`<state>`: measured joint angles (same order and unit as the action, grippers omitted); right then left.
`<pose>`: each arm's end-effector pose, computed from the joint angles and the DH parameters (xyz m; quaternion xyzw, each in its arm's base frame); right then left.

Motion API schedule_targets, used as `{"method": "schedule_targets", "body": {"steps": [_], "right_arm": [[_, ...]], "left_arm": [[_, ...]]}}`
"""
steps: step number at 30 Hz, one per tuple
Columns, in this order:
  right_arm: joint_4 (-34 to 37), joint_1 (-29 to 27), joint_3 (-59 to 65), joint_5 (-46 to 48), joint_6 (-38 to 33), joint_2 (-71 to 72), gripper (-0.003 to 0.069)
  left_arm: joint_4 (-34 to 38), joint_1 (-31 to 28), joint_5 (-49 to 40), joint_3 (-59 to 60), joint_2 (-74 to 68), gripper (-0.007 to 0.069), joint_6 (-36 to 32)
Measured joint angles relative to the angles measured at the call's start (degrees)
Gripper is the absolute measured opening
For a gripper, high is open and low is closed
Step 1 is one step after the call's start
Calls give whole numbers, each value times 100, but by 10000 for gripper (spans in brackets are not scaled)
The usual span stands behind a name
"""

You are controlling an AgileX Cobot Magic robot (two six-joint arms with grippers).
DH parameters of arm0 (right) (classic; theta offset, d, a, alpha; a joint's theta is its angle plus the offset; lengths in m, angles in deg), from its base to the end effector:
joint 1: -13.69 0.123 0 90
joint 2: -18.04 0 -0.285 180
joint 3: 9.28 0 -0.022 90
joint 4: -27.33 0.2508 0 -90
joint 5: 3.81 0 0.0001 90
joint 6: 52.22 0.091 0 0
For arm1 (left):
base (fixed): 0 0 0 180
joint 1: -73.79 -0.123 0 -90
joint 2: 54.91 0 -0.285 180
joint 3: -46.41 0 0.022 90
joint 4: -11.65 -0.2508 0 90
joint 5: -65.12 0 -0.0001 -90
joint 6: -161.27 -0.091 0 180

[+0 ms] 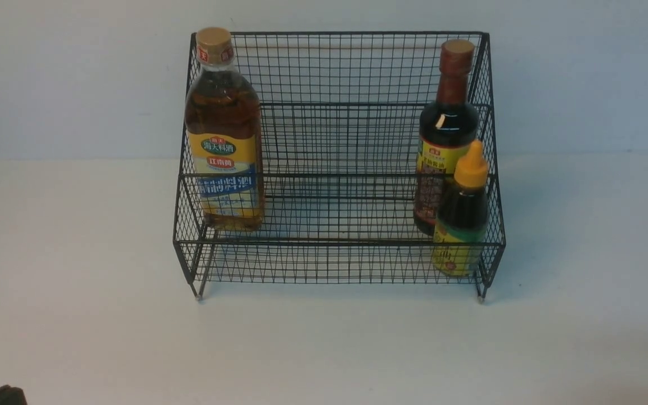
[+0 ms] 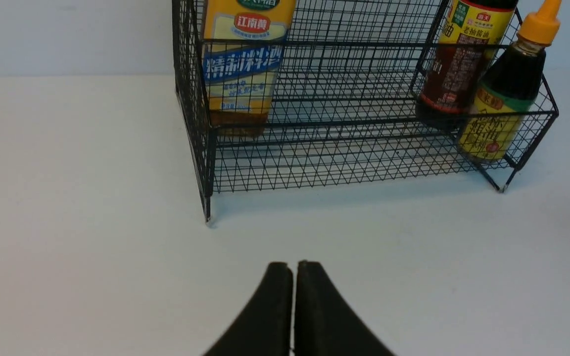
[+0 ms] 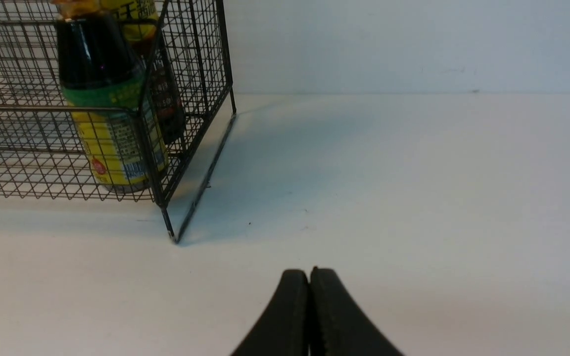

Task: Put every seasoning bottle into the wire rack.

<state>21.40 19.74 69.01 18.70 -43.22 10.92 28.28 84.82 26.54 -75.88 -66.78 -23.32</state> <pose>0.0521 0.0019 0.1724 -0.0062 0.8080 0.0332 0.5883 0.0303 -0.0225 0.2635 0.0706 0.7991 -0.1717 0.5717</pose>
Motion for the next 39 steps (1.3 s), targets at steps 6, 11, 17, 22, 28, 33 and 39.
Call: {"method": "schedule_targets", "body": {"steps": [6, 11, 17, 22, 28, 33, 39], "right_arm": [[0, 0, 0, 0, 0, 0, -15], [0, 0, 0, 0, 0, 0, -15], [0, 0, 0, -6, 0, 0, -15], [0, 0, 0, -11, 0, 0, -15], [0, 0, 0, -11, 0, 0, -15], [0, 0, 0, -11, 0, 0, -15], [0, 0, 0, -11, 0, 0, -15]], "left_arm": [[-423, 0, 542, 293, 0, -4, -412], [-917, -203, 1153, 1268, 113, -4, -501], [-1153, -620, 1364, 1992, 466, -4, -330], [-1276, -713, 1627, 2093, 466, -4, -178], [-1300, -713, 1637, 2093, 466, -4, -156], [-1300, -713, 1637, 2093, 466, -4, -156], [-1300, -713, 1637, 2093, 466, -4, -156]]}}
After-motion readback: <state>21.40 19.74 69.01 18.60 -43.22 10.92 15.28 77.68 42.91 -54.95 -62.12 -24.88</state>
